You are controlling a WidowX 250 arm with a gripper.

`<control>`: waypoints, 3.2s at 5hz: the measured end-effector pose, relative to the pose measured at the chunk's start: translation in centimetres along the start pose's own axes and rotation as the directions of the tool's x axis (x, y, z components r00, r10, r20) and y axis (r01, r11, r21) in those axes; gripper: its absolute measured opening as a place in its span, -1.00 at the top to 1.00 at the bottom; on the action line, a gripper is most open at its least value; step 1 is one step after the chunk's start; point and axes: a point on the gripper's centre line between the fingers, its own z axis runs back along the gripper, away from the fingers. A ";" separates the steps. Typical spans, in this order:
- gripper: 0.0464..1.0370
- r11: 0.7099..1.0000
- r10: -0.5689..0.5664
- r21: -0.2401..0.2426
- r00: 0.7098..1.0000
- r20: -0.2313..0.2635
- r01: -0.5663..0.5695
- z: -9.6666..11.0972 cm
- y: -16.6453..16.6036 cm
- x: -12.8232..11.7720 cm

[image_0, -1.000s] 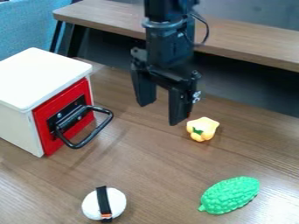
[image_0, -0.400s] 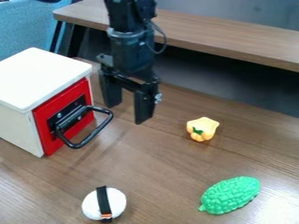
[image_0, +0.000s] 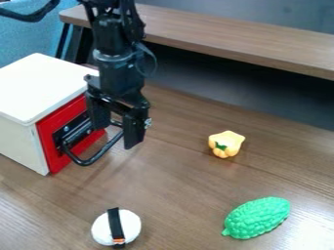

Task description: Open the drawer

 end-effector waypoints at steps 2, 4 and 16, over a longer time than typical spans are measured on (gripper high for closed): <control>-0.92 0.998 -0.010 0.061 1.000 0.012 0.009 -0.9 1.0 -0.4; -0.92 0.994 -0.027 0.107 0.998 0.065 0.020 -1.9 1.7 -0.2; -0.92 0.966 -0.169 -0.170 0.972 0.161 0.196 -6.1 -9.0 2.6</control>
